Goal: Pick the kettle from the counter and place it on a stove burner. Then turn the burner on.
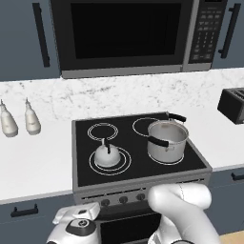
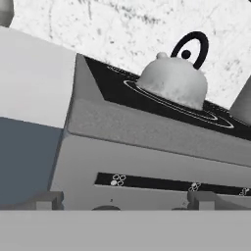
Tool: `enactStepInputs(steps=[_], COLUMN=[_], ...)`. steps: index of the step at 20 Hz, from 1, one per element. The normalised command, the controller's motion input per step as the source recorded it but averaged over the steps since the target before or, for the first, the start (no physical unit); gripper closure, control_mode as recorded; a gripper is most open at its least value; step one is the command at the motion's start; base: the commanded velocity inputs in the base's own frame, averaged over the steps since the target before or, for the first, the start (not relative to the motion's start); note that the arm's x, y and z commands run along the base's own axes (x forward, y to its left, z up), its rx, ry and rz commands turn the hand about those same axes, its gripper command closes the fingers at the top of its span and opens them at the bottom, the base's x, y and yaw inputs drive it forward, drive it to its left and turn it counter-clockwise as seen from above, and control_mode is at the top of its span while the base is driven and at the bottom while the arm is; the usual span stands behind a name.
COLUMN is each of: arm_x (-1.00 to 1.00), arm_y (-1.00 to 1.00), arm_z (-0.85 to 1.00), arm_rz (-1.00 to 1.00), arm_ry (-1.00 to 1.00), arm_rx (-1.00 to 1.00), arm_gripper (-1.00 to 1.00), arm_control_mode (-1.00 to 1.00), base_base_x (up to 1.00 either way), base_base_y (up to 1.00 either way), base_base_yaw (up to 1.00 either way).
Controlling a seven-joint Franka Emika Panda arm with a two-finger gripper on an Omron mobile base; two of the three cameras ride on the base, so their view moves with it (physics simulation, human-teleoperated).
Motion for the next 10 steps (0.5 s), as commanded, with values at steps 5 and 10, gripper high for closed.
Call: enactStepInputs(steps=[5, 10], arm_x=[0.17, 0.34], arm_y=[-0.06, -0.08], arm_z=[-0.50, -0.54], arm_rz=[0.01, 0.06], arm_ry=[0.00, 0.00], arm_rx=[-0.02, 0.00], arm_gripper=[-1.00, -1.00], arm_control_mode=[-1.00, -1.00], base_base_x=[0.00, 0.00], base_base_y=[0.00, 0.00], base_base_yaw=[0.00, 0.00])
